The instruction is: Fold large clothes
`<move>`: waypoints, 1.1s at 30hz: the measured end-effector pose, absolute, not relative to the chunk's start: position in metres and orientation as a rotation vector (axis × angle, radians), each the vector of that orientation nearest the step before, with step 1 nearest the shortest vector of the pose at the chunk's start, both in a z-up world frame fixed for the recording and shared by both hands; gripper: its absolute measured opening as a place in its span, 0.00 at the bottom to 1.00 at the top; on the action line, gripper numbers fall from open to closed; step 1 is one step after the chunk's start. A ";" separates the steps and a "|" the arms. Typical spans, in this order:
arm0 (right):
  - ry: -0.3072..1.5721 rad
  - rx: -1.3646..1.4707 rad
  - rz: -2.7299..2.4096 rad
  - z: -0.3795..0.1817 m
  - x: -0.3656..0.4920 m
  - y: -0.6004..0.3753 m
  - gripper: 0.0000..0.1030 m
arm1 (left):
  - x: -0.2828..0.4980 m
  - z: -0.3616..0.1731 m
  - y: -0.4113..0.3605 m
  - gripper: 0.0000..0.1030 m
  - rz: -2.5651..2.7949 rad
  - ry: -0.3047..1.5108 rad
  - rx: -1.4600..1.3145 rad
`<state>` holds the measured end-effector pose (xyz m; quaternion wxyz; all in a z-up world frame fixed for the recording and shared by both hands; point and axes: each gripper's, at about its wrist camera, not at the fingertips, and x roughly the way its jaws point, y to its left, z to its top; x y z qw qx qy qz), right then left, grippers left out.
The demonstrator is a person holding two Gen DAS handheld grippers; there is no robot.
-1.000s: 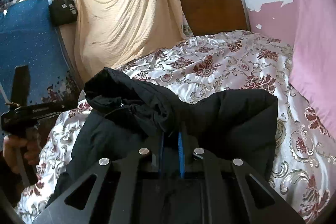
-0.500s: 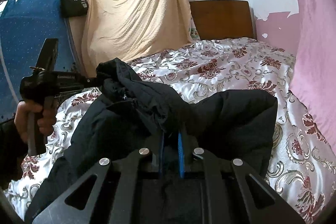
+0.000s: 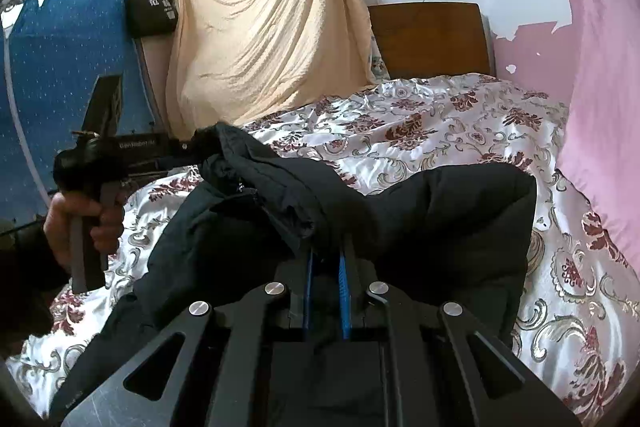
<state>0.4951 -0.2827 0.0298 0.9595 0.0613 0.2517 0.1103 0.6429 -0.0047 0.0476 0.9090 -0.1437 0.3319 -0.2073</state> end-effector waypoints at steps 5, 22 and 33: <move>0.503 0.101 0.236 0.028 0.481 -0.276 0.09 | 0.631 0.052 -0.005 0.34 -0.391 0.697 -0.249; 0.574 -0.177 0.183 -0.018 0.432 -0.277 0.08 | 0.536 0.039 0.043 0.10 -0.407 0.594 -0.333; 0.627 -0.353 0.157 -0.044 0.468 -0.276 0.07 | 0.592 0.019 -0.041 0.10 -0.543 0.722 -0.192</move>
